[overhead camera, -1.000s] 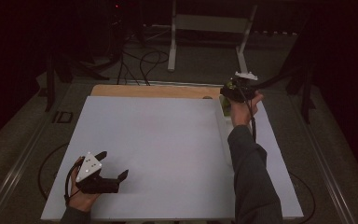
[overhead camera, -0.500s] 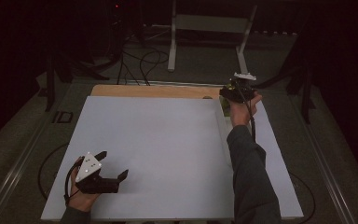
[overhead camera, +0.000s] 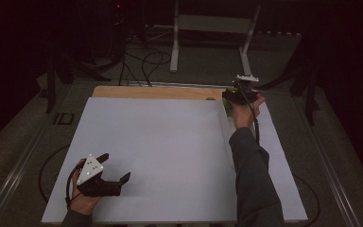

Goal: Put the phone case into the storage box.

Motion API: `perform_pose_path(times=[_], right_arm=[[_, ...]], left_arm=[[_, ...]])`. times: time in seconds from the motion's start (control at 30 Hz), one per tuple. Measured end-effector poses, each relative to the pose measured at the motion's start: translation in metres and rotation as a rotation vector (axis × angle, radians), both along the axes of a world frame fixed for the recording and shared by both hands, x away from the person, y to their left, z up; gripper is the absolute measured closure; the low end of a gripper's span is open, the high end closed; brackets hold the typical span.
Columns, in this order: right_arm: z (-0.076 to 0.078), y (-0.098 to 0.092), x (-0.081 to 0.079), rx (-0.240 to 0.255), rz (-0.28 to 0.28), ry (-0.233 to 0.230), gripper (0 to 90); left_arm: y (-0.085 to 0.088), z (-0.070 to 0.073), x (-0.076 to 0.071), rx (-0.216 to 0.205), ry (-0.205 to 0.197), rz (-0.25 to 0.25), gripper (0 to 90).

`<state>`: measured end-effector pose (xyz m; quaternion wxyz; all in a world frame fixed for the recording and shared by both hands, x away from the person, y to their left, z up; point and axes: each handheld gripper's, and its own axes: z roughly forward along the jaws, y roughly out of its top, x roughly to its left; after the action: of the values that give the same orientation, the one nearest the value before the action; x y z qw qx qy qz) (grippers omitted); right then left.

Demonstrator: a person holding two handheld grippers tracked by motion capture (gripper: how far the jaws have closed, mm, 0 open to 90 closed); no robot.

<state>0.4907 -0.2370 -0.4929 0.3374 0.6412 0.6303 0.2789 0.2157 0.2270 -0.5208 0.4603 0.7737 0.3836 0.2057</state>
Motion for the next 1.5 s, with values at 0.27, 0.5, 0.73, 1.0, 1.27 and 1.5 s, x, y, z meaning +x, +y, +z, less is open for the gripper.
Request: perform_pose_path(times=[0.27, 0.5, 0.73, 1.0, 1.27, 1.5], right_arm=[[0.0, 0.001, 0.0, -0.021, 0.004, 0.02, 15.9], [0.007, 0.003, -0.005, -0.014, -0.01, 0.027, 16.0], [0.009, 0.005, -0.01, -0.01, -0.018, 0.043, 16.0], [0.004, 0.006, -0.01, -0.001, -0.022, 0.069, 15.9], [0.001, 0.005, -0.001, 0.016, -0.01, 0.062, 12.1], [0.001, 0.005, 0.001, 0.039, 0.012, 0.032, 7.3]], left_arm=[[0.0, 0.0, 0.0, -0.006, 0.0, 0.002, 0.0], [-0.001, 0.0, 0.0, -0.005, 0.001, 0.001, 0.0], [-0.001, 0.0, 0.0, -0.006, 0.0, 0.0, 0.0], [-0.002, 0.0, 0.0, -0.008, 0.0, -0.001, 0.0], [-0.001, 0.001, 0.0, -0.01, 0.0, 0.002, 0.0], [0.0, 0.001, 0.0, -0.013, -0.001, 0.001, 0.0]])
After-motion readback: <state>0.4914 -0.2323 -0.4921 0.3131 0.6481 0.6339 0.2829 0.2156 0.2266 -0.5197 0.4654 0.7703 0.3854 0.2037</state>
